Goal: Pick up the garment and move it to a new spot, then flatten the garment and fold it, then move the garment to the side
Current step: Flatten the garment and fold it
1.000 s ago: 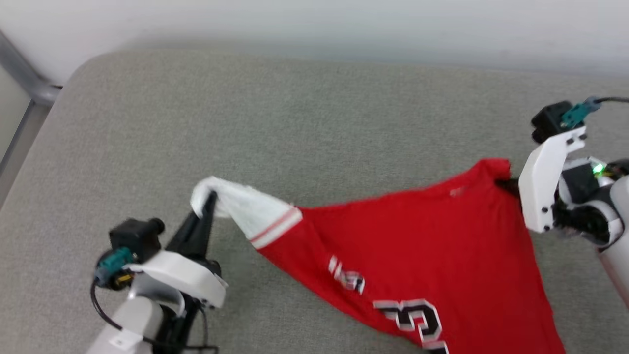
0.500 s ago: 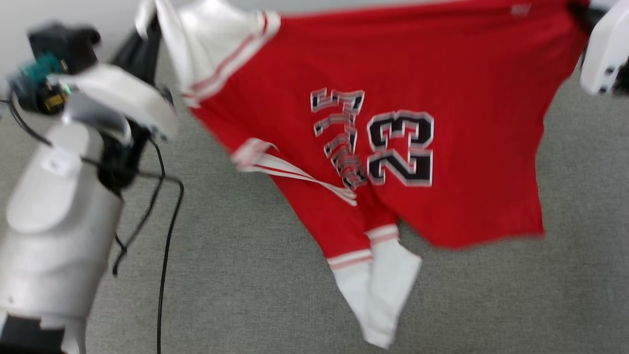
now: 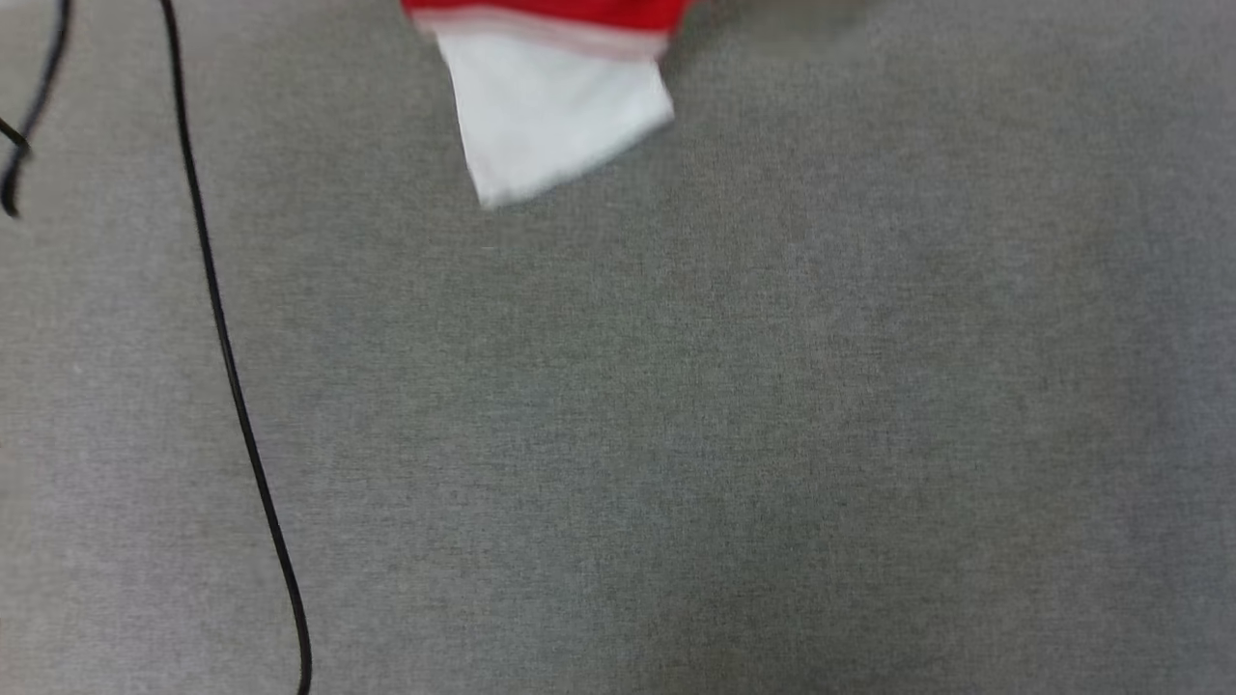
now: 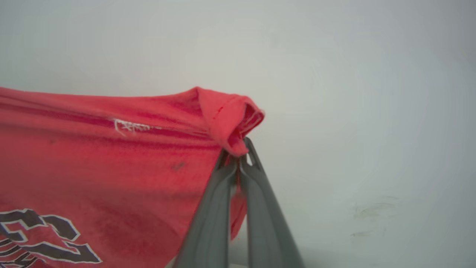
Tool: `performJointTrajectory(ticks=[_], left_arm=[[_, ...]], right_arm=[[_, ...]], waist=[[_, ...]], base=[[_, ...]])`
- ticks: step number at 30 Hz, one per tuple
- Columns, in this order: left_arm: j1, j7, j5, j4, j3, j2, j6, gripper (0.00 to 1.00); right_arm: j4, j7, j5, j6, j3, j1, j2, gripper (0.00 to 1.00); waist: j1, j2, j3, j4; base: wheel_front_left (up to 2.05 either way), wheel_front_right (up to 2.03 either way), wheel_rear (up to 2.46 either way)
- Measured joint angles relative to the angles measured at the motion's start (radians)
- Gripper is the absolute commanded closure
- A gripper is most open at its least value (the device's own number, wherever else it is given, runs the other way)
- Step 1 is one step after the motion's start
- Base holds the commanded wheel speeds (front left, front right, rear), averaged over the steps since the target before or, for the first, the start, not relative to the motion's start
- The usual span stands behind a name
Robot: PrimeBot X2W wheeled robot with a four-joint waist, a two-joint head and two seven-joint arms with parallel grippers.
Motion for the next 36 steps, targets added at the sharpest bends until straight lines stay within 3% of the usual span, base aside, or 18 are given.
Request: performJointTrajectory(ticks=[9,22,29,36], left_arm=[[-0.207,0.008,0.008,0.1,-0.007,0.022,-0.014,1.0],[-0.121,-0.031,-0.105,0.191,-0.011,-0.035,-0.032,1.0],[0.088,-0.051,-0.252,0.123,-0.087,-0.054,-0.033,1.0],[0.449,-0.099,-0.359,0.001,-0.179,-0.021,-0.033,1.0]], right_arm=[[0.075,-0.049,-0.037,0.0,0.0,-0.17,0.026,1.0],[0.22,-0.105,-0.01,-0.002,0.049,-0.169,0.062,1.0],[0.261,-0.149,0.066,-0.002,0.114,0.02,0.065,1.0],[0.164,-0.217,0.192,-0.002,0.195,0.392,0.033,1.0]], waist=[[0.0,0.0,0.117,-0.014],[0.0,0.0,0.257,0.025],[-0.0001,0.0,0.23,0.039],[-0.0002,-0.0001,0.116,0.042]], base=[[0.0,0.0,0.0],[0.0,0.0,0.0],[0.0,0.0,0.0],[0.0,0.0,0.0]])
